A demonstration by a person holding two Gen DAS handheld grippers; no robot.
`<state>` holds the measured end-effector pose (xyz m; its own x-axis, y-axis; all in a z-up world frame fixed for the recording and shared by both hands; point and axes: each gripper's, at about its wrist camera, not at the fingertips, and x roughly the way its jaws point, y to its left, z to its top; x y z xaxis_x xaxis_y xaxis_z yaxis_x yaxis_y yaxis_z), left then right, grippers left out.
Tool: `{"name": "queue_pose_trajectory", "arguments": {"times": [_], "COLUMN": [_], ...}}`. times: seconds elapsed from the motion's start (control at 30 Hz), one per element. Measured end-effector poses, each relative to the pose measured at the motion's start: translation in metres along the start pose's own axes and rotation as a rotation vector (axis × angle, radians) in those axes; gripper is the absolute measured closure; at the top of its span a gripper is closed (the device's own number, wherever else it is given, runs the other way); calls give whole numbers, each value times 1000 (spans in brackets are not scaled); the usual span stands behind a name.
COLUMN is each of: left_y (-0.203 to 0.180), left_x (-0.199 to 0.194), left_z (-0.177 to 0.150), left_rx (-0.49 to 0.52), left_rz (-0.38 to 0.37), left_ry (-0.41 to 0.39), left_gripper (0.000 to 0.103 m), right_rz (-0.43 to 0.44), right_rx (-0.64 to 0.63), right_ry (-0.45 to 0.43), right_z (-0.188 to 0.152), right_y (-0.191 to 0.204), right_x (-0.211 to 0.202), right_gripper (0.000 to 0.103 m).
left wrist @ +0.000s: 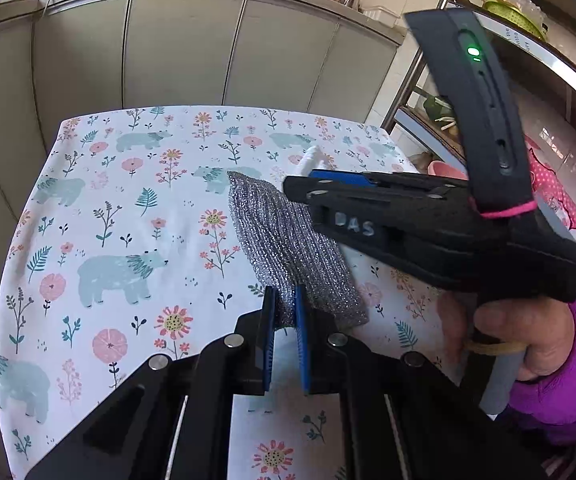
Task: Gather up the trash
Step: 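Grasp the grey mesh pad with the left gripper while the right gripper grasps the white foam tray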
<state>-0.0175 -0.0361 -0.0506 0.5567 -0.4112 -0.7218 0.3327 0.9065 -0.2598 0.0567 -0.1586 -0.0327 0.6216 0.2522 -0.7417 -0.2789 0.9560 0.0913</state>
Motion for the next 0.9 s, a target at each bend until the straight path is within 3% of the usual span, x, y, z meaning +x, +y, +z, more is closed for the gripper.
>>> {"name": "queue_pose_trajectory", "arguments": {"times": [0.3,0.4,0.53,0.6,0.8,0.87,0.9], "left_y": [4,5,2,0,-7,-8,-8], "left_x": [3,5,2,0,-2,-2,-3], "left_z": [3,7,11,13,14,13,13], "left_rx": [-20,-31,-25,-23,6,9,9], "left_rz": [4,11,26,24,52,59,61], "left_ry": [5,7,-3,-11,-12,-10,-11], "left_gripper": [94,94,94,94,94,94,94], "right_rz": [91,86,90,88,84,96,104], "right_rx": [169,224,246,242,265,303,329], "right_ry": [26,50,68,68,111,116,121], "right_z": [-39,-60,-83,-92,-104,-99,-95], "right_y": [-56,-70,-78,-80,-91,-96,-98], "right_x": [-62,-70,-77,-84,-93,-90,-86], "right_gripper": [88,88,89,94,94,88,74]}}
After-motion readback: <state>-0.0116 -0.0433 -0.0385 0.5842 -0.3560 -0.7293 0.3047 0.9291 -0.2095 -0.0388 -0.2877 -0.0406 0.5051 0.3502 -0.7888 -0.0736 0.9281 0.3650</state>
